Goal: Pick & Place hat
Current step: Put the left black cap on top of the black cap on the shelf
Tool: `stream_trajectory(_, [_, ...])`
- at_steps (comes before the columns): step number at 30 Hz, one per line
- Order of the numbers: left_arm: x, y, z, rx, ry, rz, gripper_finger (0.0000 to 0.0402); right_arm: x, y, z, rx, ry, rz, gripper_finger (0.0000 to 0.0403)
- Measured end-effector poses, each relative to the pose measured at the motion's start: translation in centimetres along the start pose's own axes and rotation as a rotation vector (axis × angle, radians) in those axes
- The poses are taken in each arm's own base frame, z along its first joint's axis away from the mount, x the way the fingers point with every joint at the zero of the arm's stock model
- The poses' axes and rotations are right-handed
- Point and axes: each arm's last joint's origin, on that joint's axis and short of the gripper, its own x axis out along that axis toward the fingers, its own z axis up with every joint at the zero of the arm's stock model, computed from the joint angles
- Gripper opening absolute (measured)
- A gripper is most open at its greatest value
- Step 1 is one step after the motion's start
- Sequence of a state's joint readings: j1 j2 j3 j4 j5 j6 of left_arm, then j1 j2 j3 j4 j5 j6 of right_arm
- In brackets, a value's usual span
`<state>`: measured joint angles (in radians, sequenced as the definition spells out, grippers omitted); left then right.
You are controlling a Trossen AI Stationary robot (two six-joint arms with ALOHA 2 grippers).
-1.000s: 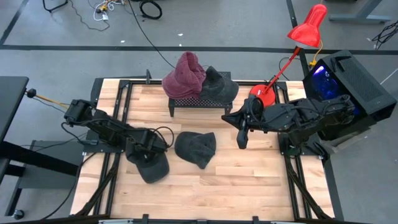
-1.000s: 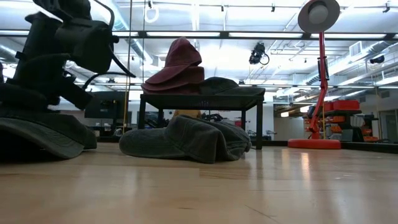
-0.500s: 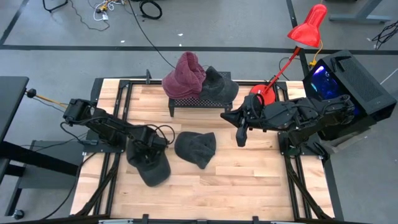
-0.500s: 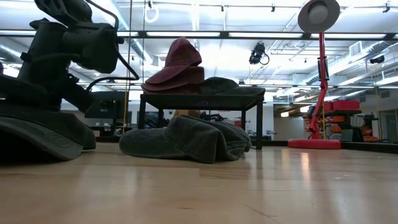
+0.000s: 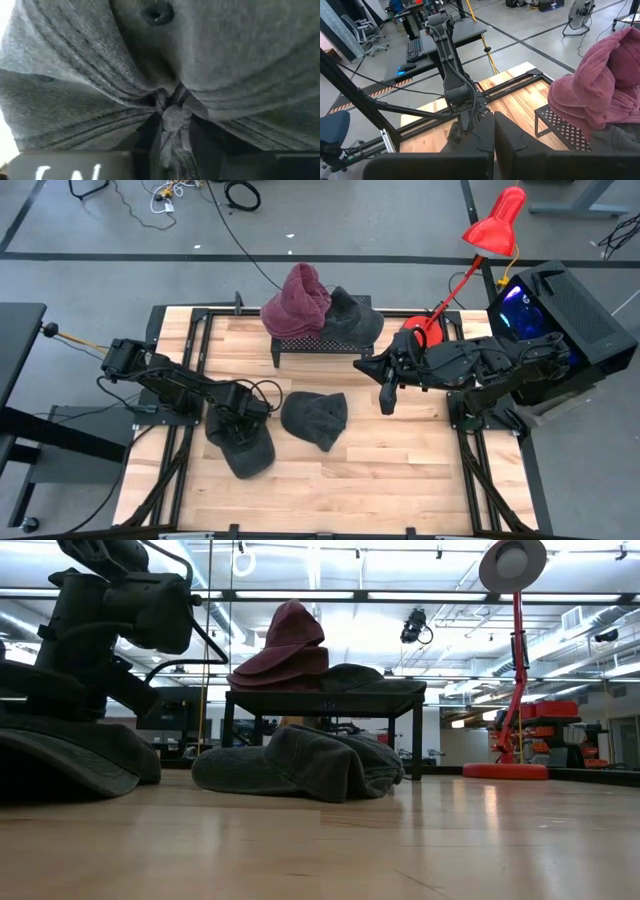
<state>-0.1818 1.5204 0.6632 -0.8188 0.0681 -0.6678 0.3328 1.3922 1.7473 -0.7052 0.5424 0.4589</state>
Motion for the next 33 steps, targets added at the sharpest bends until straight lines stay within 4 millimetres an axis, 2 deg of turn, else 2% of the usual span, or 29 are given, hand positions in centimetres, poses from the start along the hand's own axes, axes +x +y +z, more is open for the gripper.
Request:
stream_trajectory(4, [0.0,0.0,0.0,0.000,0.001,0.000,0.0078,0.0,0.0,0.1,0.001,-0.006,0.003,0.0007])
stream_trajectory(10, [-0.2,-0.1,0.1,0.005,0.012,0.004,0.0086,0.0,0.0,0.1,-0.002,-0.008,0.004,0.0007])
stream_trajectory(18, [-1.6,-0.5,0.6,0.044,0.011,0.024,0.0071,0.0,0.1,0.1,-0.002,-0.008,0.005,0.0007])
stream_trajectory(23, [-2.3,-0.6,0.6,0.025,0.039,0.034,0.0076,0.0,0.1,0.1,-0.002,-0.009,0.005,0.0007])
stream_trajectory(33, [-5.9,-1.4,1.3,0.074,0.032,0.057,0.0079,0.0,0.1,0.1,-0.002,-0.009,0.005,0.0007])
